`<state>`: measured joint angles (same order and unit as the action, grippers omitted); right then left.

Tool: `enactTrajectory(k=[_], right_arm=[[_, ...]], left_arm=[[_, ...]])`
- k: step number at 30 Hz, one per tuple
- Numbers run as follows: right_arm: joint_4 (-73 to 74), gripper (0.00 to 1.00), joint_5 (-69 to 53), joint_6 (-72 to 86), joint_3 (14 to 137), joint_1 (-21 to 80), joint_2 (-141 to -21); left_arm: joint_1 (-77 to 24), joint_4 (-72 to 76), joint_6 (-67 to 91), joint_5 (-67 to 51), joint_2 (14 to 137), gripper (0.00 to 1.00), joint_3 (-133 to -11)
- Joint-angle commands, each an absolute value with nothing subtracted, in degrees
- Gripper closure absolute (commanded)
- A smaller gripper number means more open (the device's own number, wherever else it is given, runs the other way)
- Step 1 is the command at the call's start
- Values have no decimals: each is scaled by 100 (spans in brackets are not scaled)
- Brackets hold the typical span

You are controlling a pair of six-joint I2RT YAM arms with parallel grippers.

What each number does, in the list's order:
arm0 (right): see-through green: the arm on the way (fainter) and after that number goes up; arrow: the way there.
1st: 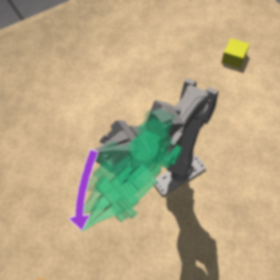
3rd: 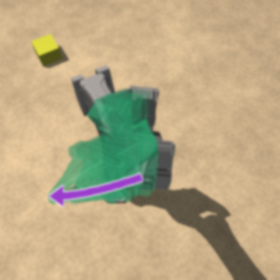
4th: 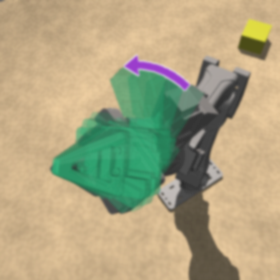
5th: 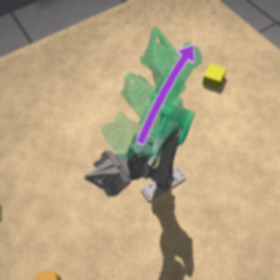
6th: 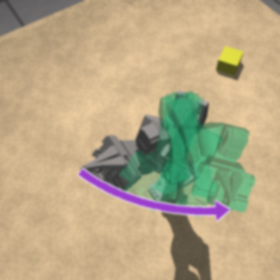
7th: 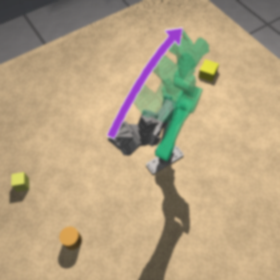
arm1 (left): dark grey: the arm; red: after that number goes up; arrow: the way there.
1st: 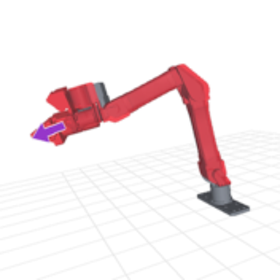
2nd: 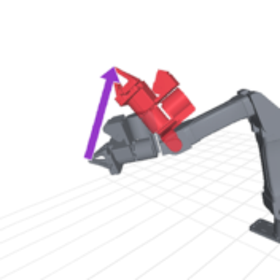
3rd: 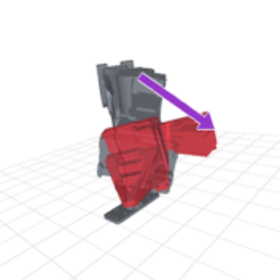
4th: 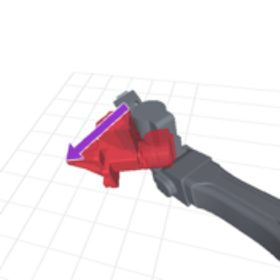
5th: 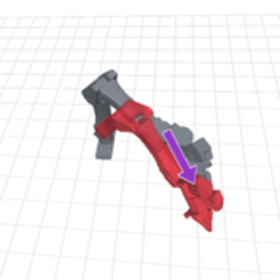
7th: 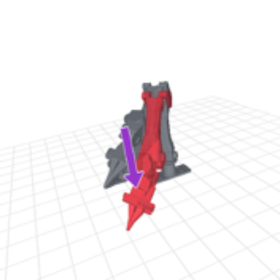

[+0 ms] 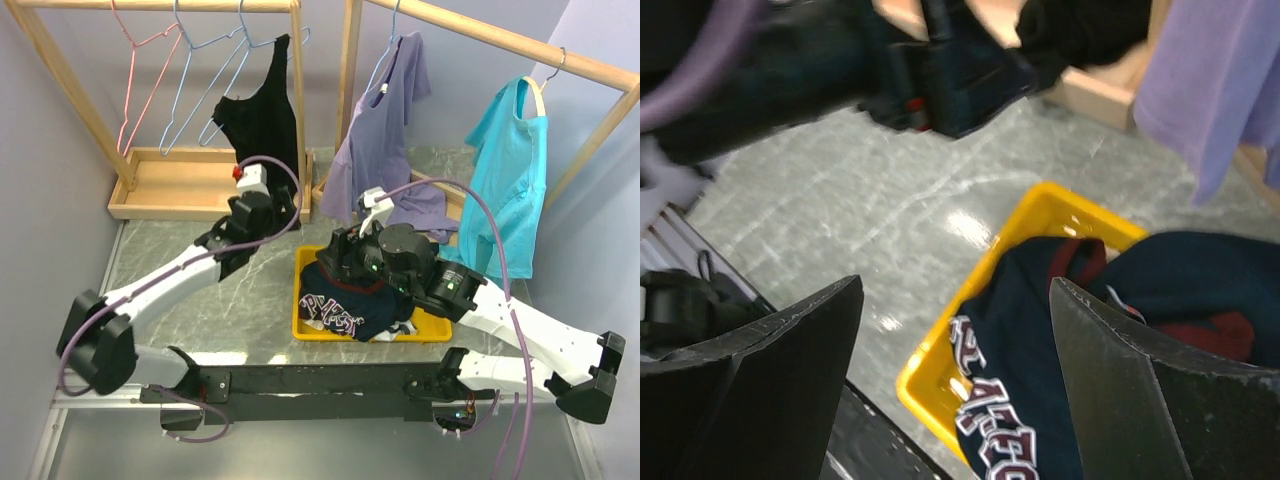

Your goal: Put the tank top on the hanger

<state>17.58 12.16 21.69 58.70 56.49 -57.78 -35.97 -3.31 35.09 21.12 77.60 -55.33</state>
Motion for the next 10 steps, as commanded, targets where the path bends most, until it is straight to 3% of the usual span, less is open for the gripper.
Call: enactTrajectory(k=[1, 10], right_arm=[[1652, 17, 1371, 2294, 5590, 5687, -5494], [1608, 16, 1713, 2715, 4615, 5678, -5010]], left_arm=[[-4164, -1150, 4060, 2337, 7218, 1, -5221], [-4359, -1397, 4166, 1777, 6012, 0, -4289]])
